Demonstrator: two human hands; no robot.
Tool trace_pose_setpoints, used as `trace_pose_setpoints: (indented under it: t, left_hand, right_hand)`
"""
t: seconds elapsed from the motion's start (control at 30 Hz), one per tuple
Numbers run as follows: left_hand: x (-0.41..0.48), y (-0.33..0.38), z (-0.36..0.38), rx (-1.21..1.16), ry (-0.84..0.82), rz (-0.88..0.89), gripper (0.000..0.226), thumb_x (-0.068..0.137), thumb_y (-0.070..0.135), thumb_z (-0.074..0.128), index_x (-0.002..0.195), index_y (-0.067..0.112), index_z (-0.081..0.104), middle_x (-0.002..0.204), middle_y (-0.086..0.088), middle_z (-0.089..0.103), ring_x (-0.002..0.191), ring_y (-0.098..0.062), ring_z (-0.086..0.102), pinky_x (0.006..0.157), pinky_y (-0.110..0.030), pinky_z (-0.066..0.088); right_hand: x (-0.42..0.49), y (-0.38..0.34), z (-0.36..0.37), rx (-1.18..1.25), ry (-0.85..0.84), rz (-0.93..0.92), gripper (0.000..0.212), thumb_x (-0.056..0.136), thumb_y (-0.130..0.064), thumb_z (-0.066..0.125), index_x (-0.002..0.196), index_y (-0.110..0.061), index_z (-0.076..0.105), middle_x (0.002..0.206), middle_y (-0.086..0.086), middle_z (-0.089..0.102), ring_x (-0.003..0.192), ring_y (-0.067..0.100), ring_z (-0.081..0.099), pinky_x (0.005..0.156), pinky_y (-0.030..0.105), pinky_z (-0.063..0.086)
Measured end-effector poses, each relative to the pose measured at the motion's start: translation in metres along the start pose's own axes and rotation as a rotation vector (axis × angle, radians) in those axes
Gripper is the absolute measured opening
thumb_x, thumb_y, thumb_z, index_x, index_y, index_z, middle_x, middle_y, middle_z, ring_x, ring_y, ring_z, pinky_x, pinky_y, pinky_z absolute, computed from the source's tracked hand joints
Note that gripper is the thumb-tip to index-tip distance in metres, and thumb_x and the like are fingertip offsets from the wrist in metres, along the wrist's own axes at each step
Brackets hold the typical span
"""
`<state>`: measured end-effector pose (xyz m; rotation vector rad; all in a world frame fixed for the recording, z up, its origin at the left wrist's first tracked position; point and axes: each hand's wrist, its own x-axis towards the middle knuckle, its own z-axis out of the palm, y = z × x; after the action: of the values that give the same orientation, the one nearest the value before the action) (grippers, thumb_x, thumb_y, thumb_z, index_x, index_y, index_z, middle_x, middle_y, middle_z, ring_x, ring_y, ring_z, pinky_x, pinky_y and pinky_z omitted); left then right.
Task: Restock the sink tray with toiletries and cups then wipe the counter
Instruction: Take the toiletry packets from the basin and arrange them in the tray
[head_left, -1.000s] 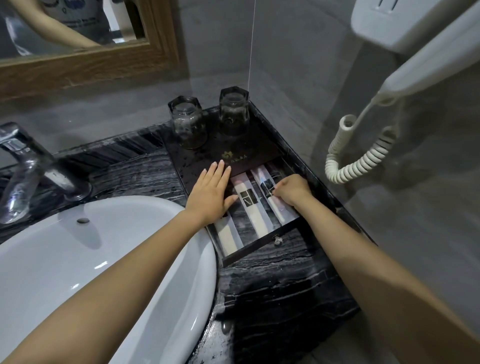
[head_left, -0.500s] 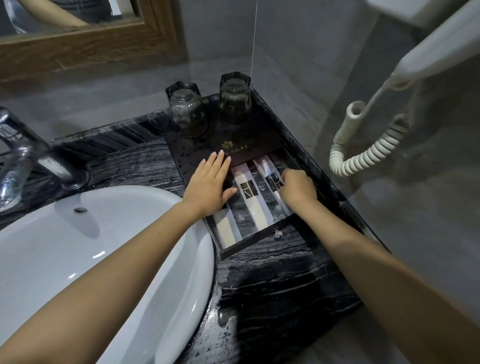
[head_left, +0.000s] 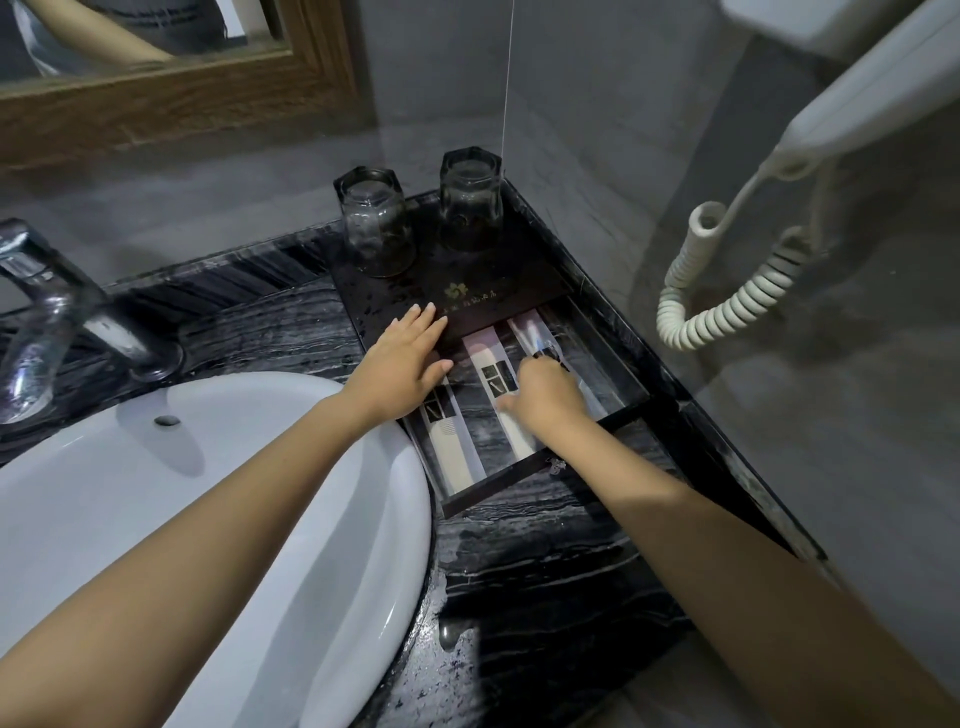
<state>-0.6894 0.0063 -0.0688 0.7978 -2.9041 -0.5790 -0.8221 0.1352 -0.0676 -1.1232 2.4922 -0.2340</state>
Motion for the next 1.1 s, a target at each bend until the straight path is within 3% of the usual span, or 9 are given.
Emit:
trace_pose_setpoints:
  t: [0.13, 0.23, 0.5, 0.73, 0.83, 1.1]
  left_hand:
    - [-0.002, -0.002, 0.0, -0.008, 0.005, 0.013, 0.06, 0.095, 0.032, 0.042, 0.146, 0.011, 0.017, 0.158, -0.01, 0.009, 0.146, -0.022, 0.001, 0.118, -0.035, 0.001]
    - [-0.001, -0.003, 0.0, -0.012, 0.006, 0.019, 0.061, 0.095, 0.033, 0.043, 0.146, 0.012, 0.017, 0.158, -0.009, 0.009, 0.146, -0.022, 0.001, 0.118, -0.034, 0.001]
    - [-0.001, -0.004, 0.0, 0.013, -0.001, 0.025, 0.063, 0.094, 0.034, 0.044, 0.147, 0.012, 0.016, 0.158, -0.009, 0.008, 0.146, -0.022, 0.001, 0.119, -0.035, 0.001]
    - [-0.001, -0.004, 0.0, 0.007, -0.003, 0.026, 0.064, 0.094, 0.035, 0.044, 0.147, 0.013, 0.016, 0.158, -0.008, 0.007, 0.146, -0.021, 0.0, 0.118, -0.034, 0.0]
    - [-0.002, -0.004, 0.001, 0.002, 0.004, 0.029, 0.064, 0.094, 0.035, 0.045, 0.147, 0.012, 0.016, 0.158, -0.008, 0.008, 0.146, -0.021, 0.001, 0.118, -0.034, 0.0]
    - [-0.002, -0.005, 0.001, 0.009, 0.002, 0.035, 0.065, 0.093, 0.036, 0.046, 0.147, 0.012, 0.016, 0.158, -0.008, 0.008, 0.146, -0.021, 0.001, 0.119, -0.036, 0.001]
  right_hand:
    - [0.004, -0.001, 0.008, 0.032, 0.013, 0.009, 0.013, 0.087, -0.009, 0.063, 0.095, 0.001, 0.06, 0.102, 0.017, 0.065, 0.082, 0.029, 0.062, 0.062, 0.033, 0.05]
    - [0.006, 0.0, 0.011, 0.081, 0.009, 0.017, 0.015, 0.087, -0.001, 0.059, 0.102, 0.001, 0.061, 0.106, 0.018, 0.064, 0.09, 0.032, 0.063, 0.076, 0.039, 0.057]
    - [0.009, 0.007, 0.013, 0.188, 0.022, 0.009, 0.02, 0.083, 0.008, 0.055, 0.102, 0.012, 0.061, 0.11, 0.028, 0.063, 0.101, 0.037, 0.063, 0.084, 0.052, 0.054]
    - [0.009, 0.011, 0.012, 0.182, 0.012, -0.042, 0.012, 0.086, 0.006, 0.051, 0.091, 0.002, 0.062, 0.101, 0.016, 0.062, 0.089, 0.032, 0.062, 0.081, 0.042, 0.056]
    - [0.01, 0.013, 0.012, 0.172, 0.004, -0.065, 0.017, 0.085, 0.008, 0.048, 0.08, -0.007, 0.054, 0.089, 0.011, 0.054, 0.075, 0.024, 0.053, 0.071, 0.035, 0.053]
    - [0.011, 0.016, 0.013, 0.176, -0.012, -0.115, 0.02, 0.086, 0.006, 0.048, 0.098, 0.0, 0.063, 0.1, 0.017, 0.061, 0.084, 0.03, 0.062, 0.075, 0.037, 0.055]
